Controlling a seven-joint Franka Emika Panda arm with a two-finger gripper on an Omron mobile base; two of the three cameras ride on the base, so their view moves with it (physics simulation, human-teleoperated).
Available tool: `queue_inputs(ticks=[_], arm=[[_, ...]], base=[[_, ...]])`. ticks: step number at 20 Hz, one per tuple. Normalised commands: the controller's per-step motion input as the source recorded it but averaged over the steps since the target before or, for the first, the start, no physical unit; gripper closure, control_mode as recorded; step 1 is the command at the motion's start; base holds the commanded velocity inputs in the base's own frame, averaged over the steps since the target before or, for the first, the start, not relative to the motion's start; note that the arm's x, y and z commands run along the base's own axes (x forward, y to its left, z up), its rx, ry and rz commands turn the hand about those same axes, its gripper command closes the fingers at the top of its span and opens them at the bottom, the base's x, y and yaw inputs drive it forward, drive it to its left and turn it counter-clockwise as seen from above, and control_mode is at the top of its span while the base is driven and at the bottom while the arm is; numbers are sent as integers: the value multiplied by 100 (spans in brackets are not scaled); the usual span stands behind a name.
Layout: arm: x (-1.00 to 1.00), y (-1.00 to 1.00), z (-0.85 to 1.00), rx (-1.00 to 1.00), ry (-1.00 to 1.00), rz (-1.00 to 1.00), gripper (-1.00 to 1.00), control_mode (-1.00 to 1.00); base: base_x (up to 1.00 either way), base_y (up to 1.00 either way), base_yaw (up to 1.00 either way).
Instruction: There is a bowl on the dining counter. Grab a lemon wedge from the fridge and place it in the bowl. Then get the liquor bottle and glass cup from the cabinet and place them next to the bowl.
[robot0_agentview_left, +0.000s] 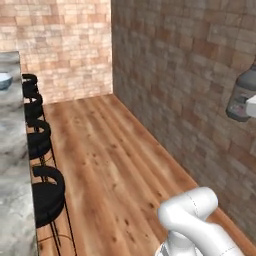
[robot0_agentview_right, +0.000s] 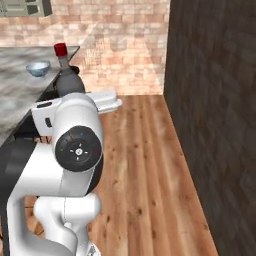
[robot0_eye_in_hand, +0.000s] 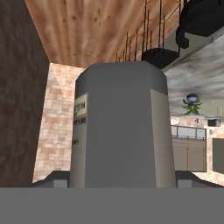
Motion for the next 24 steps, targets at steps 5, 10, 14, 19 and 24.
queue_inputs(ticks=[5,10,14,19,24], arm=[[0,0,0,0,0,0,100,100],[0,0,0,0,0,0,100,100],[0,0,0,0,0,0,100,100],[0,0,0,0,0,0,100,100],[0,0,0,0,0,0,100,100]], base=[[100,0,5],[100,0,2],[100,-9,6],[96,-51,19],[78,-82,31]])
